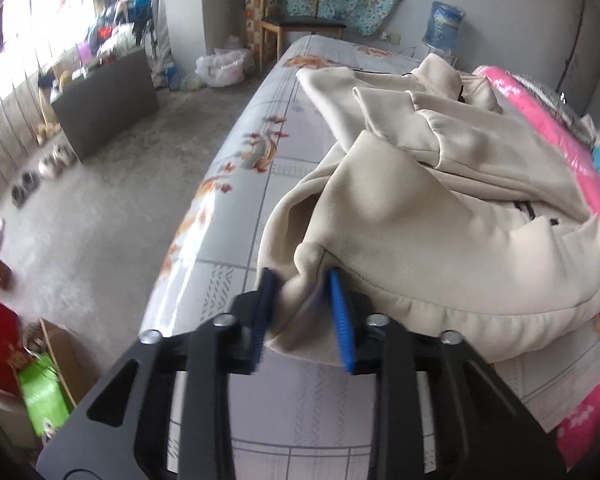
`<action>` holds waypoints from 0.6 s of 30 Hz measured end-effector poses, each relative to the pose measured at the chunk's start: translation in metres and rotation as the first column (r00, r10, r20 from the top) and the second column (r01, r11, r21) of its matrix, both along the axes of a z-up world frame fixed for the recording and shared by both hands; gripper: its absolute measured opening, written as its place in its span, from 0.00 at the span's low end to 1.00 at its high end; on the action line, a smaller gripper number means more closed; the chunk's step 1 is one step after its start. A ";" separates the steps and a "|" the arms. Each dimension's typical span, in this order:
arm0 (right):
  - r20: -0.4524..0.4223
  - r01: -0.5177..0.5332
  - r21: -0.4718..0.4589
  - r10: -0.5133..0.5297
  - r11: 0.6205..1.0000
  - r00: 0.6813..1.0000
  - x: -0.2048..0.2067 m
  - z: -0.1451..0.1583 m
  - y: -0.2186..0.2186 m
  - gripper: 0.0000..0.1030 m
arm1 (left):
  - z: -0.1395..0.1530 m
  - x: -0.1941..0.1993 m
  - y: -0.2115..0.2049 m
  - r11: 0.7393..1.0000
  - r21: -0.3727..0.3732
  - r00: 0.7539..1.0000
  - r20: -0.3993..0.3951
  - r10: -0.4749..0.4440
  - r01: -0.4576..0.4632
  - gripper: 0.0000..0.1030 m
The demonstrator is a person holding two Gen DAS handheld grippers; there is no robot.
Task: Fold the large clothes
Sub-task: 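Grasp the folded jacket edge with both grippers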
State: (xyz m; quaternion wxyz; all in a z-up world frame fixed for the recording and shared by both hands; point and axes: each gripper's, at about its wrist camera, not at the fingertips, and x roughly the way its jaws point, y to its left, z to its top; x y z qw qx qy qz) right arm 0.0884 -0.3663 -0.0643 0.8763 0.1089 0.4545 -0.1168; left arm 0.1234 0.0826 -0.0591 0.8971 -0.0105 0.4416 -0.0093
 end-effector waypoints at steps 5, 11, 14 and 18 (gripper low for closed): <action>0.045 -0.019 -0.017 0.020 1.000 0.999 -0.007 0.017 0.007 0.17 | 0.019 -0.008 -0.012 0.998 0.065 0.998 0.067 -0.019 0.015 0.07; 0.122 -0.049 0.046 0.043 0.998 0.992 -0.040 0.051 0.004 0.15 | 0.061 -0.039 -0.001 0.999 -0.005 0.991 0.122 -0.048 0.049 0.06; 0.106 -0.065 0.042 0.061 0.997 0.993 -0.060 0.051 0.007 0.15 | 0.064 -0.059 0.015 0.996 -0.073 0.997 0.072 -0.042 0.047 0.06; 0.051 -0.052 0.102 0.047 0.993 0.998 -0.083 0.030 -0.004 0.21 | 0.042 -0.077 0.042 0.981 -0.196 0.999 -0.043 -0.003 -0.006 0.07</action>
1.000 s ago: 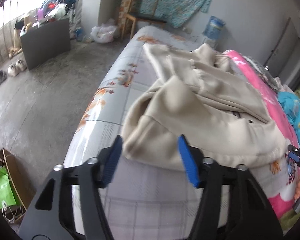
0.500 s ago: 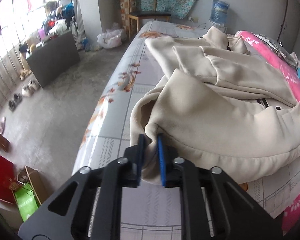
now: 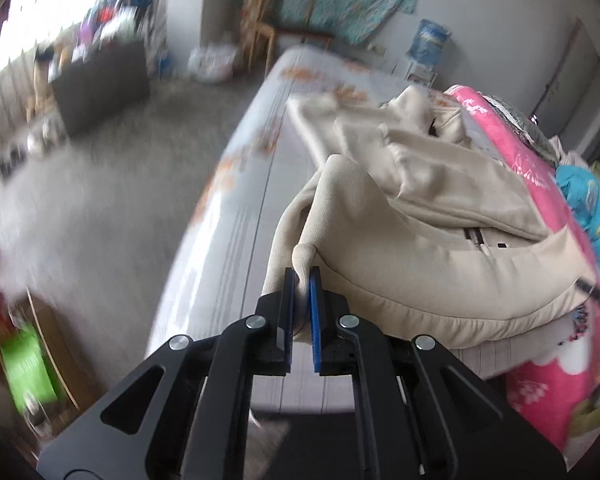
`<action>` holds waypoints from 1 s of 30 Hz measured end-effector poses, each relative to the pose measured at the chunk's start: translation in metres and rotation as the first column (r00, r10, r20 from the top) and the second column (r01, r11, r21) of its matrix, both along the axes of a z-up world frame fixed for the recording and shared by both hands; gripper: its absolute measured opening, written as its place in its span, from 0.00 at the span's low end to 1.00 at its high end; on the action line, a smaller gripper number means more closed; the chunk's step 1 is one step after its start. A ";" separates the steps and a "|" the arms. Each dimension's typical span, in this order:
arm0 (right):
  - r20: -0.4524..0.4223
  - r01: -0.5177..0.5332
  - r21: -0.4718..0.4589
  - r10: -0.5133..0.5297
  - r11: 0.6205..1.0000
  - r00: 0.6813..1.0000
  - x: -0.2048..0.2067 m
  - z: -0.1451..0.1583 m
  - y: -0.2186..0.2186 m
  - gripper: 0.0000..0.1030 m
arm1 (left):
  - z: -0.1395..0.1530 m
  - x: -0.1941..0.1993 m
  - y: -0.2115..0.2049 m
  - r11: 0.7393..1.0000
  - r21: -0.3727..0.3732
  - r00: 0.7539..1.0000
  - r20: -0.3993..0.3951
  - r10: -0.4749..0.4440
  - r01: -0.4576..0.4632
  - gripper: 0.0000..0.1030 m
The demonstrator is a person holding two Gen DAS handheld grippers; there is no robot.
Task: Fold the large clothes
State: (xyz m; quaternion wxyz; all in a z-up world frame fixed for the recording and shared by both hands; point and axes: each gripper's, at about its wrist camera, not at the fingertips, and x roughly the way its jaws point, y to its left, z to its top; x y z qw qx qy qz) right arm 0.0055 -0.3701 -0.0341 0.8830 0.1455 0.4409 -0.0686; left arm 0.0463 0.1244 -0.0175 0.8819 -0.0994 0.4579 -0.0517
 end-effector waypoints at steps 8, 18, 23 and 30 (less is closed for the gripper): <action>0.056 0.125 0.004 -0.125 0.992 0.991 -0.020 0.026 -0.014 0.45 | 0.009 -0.007 0.006 0.999 0.028 0.994 0.103 -0.024 0.021 0.14; -0.040 -0.158 -0.021 0.157 0.987 0.987 0.063 0.000 0.082 0.51 | -0.018 0.034 -0.115 0.923 0.154 0.934 0.009 -0.358 0.352 0.24; -0.149 -0.208 -0.079 0.195 0.975 0.970 0.080 -0.023 0.103 0.51 | -0.043 0.032 -0.148 0.879 0.286 0.917 0.001 -0.398 0.381 0.24; -0.207 -0.256 -0.119 0.228 0.959 0.951 0.076 -0.026 0.112 0.07 | -0.043 0.024 -0.146 0.873 0.302 0.910 0.039 -0.414 0.384 0.02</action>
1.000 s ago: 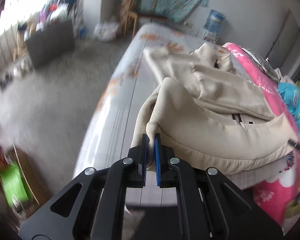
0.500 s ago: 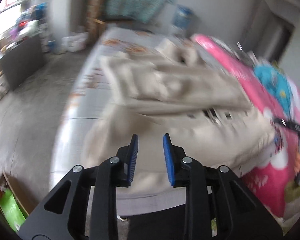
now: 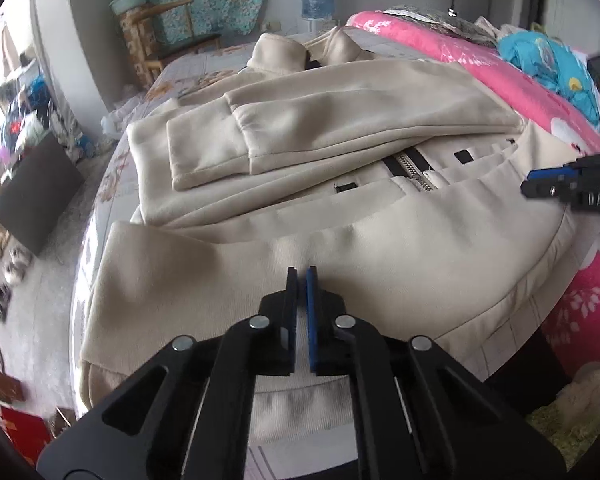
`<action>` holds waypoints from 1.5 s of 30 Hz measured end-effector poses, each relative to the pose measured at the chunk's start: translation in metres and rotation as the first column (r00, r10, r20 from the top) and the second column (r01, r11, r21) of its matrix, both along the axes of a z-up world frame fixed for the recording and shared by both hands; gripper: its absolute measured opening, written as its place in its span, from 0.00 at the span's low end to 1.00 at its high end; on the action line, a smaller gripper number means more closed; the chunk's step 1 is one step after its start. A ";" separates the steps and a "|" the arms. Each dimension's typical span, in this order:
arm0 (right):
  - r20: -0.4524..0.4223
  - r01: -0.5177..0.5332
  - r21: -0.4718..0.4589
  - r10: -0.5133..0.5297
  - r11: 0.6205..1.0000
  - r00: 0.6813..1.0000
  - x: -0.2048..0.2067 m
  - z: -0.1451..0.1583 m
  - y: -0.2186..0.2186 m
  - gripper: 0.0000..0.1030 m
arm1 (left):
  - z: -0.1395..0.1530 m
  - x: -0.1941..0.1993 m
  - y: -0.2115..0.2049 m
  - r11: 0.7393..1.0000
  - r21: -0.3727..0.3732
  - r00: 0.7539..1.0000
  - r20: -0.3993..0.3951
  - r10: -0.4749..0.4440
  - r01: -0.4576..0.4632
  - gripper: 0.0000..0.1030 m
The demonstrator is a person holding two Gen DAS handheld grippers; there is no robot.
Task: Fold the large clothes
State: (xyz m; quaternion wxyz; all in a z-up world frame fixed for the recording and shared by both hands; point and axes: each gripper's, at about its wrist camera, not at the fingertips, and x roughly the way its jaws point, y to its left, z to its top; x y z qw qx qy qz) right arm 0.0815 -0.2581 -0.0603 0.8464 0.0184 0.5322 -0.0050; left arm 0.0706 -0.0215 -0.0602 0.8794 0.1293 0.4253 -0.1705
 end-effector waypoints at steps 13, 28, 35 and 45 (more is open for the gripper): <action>0.174 0.121 -0.038 -0.113 0.992 0.978 0.019 0.029 -0.018 0.01 | 0.017 0.026 -0.001 0.997 -0.079 0.995 0.102 0.012 -0.004 0.01; 0.034 0.019 0.014 -0.020 1.000 0.999 0.018 -0.003 0.001 0.46 | -0.003 0.031 0.006 0.996 -0.090 0.999 0.042 0.035 -0.031 0.01; 0.142 0.005 -0.054 0.003 0.999 0.990 0.010 0.022 0.020 0.04 | 0.012 0.028 0.012 0.989 -0.146 0.997 0.060 0.038 -0.029 0.01; 0.149 0.056 -0.065 -0.046 0.996 0.988 0.043 -0.001 0.013 0.04 | -0.003 0.045 0.002 0.997 -0.065 0.995 0.092 0.035 -0.029 0.01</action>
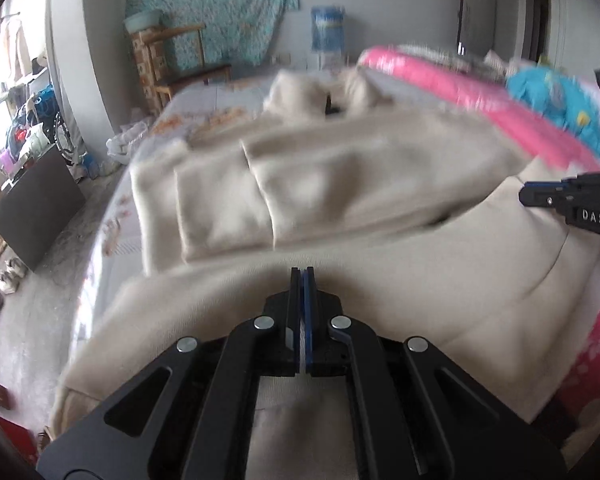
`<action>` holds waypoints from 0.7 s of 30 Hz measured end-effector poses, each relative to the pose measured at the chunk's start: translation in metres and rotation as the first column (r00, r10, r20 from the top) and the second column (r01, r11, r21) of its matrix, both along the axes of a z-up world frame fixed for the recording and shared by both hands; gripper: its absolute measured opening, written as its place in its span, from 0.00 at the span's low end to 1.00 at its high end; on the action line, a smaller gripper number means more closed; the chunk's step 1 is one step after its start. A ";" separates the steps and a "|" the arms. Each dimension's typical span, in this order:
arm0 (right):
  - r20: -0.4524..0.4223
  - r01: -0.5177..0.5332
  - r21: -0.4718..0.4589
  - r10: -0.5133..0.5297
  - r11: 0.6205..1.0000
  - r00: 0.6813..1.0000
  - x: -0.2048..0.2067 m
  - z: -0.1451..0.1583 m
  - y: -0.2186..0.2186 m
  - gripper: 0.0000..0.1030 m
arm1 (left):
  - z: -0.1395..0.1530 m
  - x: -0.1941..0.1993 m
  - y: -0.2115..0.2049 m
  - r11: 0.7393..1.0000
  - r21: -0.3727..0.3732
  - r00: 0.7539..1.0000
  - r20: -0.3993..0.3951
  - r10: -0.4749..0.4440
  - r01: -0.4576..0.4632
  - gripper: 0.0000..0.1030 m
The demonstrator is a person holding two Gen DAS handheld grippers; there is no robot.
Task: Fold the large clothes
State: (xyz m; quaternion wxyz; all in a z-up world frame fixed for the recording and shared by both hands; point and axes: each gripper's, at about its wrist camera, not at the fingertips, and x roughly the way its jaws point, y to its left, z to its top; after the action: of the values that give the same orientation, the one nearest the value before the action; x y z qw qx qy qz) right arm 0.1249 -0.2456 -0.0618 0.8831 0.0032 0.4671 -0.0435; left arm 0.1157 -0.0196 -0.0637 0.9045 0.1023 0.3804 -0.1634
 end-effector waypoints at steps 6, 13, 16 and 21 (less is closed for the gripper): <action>0.012 0.002 0.013 -0.002 1.000 1.000 -0.002 -0.005 -0.002 0.04 | 0.014 -0.010 0.007 1.000 0.007 1.000 0.028 0.003 -0.003 0.03; 0.024 0.007 0.061 -0.008 0.998 1.000 0.000 -0.005 -0.008 0.04 | 0.026 -0.013 -0.024 0.966 -0.175 0.976 -0.068 -0.207 0.193 0.09; 0.027 0.010 0.093 -0.012 0.996 1.000 0.001 -0.005 -0.014 0.04 | 0.002 -0.009 -0.051 0.967 -0.143 0.960 -0.153 -0.234 0.213 0.09; 0.071 0.058 0.139 -0.068 0.989 0.995 -0.018 0.017 -0.045 0.09 | 0.001 0.002 -0.050 0.973 -0.176 0.961 -0.208 -0.182 0.146 0.10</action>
State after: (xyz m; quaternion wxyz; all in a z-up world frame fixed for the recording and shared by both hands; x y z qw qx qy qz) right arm 0.1069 -0.2908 -0.0450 0.8961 0.0802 0.4348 -0.0392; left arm 0.1175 -0.0698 -0.0626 0.8446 0.0421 0.4555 -0.2783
